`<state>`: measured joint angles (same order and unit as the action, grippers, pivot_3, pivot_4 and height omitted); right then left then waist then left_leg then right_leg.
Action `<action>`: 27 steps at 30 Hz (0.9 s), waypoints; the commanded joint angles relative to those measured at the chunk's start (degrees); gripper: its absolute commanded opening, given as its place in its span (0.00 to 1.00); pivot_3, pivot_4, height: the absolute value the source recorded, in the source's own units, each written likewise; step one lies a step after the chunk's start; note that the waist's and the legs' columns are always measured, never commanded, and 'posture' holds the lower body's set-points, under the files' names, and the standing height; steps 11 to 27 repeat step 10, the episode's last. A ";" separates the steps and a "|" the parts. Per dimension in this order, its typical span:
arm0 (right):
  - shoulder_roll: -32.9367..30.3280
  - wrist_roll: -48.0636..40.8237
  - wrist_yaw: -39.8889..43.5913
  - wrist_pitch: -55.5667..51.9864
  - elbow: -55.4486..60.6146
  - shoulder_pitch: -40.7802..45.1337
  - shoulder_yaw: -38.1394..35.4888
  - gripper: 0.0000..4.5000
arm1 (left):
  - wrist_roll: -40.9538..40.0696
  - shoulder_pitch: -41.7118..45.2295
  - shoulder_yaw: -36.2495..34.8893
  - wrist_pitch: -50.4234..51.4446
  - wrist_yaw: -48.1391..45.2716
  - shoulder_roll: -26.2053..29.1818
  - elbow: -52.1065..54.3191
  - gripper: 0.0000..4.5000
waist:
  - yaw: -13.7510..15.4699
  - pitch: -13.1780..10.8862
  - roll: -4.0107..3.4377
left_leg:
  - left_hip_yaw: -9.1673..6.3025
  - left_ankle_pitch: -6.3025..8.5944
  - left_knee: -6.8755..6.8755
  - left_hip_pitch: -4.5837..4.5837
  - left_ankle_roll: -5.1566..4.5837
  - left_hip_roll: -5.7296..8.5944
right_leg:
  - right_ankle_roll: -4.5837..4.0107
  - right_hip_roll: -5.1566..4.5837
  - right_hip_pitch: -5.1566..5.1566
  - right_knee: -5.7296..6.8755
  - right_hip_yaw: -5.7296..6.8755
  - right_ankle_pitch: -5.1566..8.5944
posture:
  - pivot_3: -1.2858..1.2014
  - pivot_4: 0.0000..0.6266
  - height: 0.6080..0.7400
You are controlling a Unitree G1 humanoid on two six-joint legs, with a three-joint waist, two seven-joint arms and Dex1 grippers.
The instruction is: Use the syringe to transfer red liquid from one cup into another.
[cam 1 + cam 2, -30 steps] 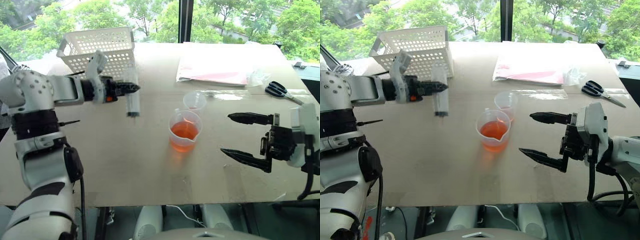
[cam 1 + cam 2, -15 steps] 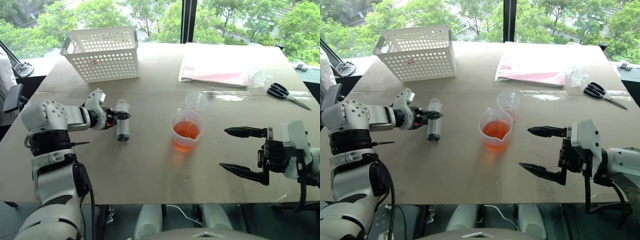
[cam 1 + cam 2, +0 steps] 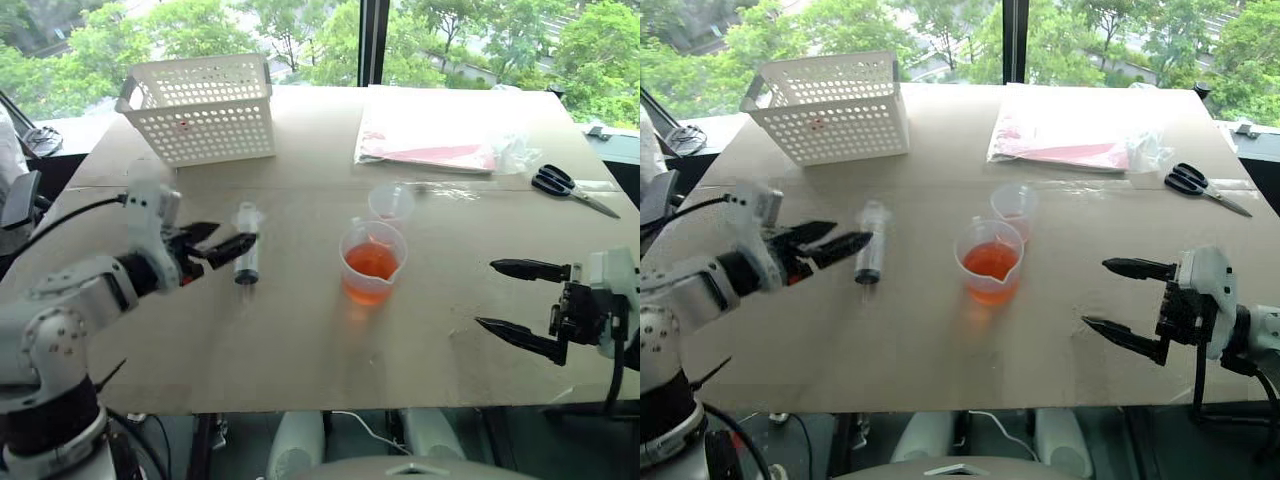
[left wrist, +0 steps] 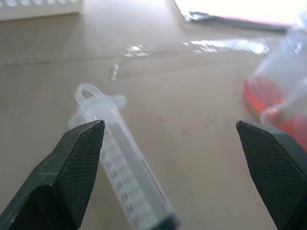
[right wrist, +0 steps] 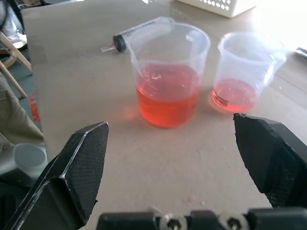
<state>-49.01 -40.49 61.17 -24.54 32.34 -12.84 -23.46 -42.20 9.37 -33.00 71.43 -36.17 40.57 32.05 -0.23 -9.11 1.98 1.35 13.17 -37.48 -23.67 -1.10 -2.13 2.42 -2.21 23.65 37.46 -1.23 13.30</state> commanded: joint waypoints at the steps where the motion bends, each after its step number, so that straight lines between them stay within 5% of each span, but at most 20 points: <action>1: -2.75 0.39 6.75 2.40 -5.42 -3.44 -7.01 1.00 | 0.79 -14.33 -7.75 -12.32 -11.99 2.33 4.48 1.00 | 0.06 0.09 -0.12 | 0.01 0.00 0.02 0.04 0.00 0.01 | -0.01 -0.02 -0.07 -0.02 -0.01 0.01 | 0.52 0.24 1.00; 8: -5.20 3.53 12.96 6.58 -14.89 -5.58 -10.75 1.00 | 5.01 -36.88 -15.16 -28.04 -21.06 -1.01 2.98 1.00 | 0.07 0.17 -0.18 | 0.08 0.01 0.02 0.09 -0.02 -0.04 | -0.02 -0.06 -0.13 -0.32 -0.01 0.02 | 0.52 0.24 1.00; 27: -5.10 4.21 12.57 7.05 -16.31 -4.51 -10.04 1.00 | 5.53 -37.90 -15.12 -30.78 -20.54 -1.83 1.04 1.00 | 0.23 0.18 -0.19 | 0.01 0.02 0.02 0.07 -0.03 -0.04 | 0.13 -0.06 -0.12 -0.39 0.07 0.11 | 0.52 0.24 1.00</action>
